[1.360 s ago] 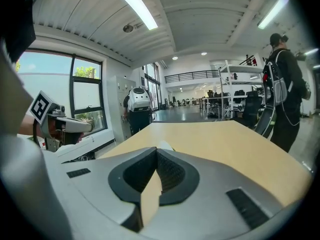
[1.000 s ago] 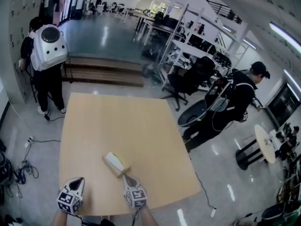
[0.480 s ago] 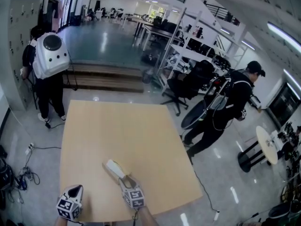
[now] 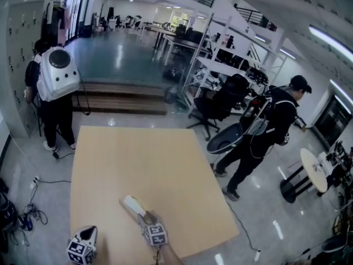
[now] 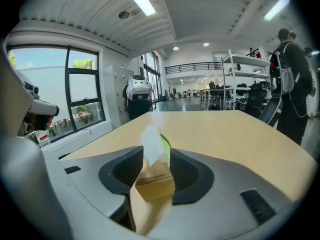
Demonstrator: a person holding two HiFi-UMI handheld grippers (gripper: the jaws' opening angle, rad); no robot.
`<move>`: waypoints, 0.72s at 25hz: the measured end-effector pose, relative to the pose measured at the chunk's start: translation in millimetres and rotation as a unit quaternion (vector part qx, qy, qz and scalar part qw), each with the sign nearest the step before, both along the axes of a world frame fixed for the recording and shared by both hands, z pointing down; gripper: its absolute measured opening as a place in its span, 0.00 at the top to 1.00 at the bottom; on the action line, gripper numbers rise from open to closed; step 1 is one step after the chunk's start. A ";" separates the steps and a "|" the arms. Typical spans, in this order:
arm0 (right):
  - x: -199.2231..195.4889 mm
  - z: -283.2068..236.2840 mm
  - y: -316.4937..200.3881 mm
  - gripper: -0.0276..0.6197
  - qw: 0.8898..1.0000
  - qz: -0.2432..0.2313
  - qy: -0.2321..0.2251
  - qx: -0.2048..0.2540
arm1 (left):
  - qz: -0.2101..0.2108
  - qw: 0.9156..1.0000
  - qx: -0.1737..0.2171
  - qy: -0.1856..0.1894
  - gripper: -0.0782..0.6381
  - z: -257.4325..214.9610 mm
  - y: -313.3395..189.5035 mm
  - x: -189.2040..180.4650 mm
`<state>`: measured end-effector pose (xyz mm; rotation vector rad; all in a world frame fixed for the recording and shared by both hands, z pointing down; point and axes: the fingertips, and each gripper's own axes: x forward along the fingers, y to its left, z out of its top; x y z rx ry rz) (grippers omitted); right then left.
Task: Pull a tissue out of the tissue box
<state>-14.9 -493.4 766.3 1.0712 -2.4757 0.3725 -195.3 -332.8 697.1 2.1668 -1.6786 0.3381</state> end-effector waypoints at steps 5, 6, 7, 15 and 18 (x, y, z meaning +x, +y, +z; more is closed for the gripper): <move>-3.3 7.3 -2.9 0.68 1.000 -0.003 0.001 -0.007 | -0.003 1.000 -0.003 -0.001 0.88 5.9 -0.1 -4.6; -3.9 7.6 -3.8 0.68 1.000 -0.003 0.000 -0.007 | -0.004 1.000 -0.003 -0.001 0.88 6.7 -0.5 -5.6; -4.9 8.7 -4.0 0.68 1.000 -0.004 0.000 -0.010 | -0.005 1.000 -0.004 -0.002 0.88 7.2 -0.5 -6.7; 2.2 9.1 -14.7 0.89 1.000 0.013 0.012 0.005 | -0.004 1.000 -0.005 -0.002 0.88 11.2 -7.5 -4.8; 3.3 10.7 -14.4 0.93 1.000 0.017 0.015 0.006 | -0.005 1.000 -0.006 -0.002 0.88 12.0 -5.8 -4.6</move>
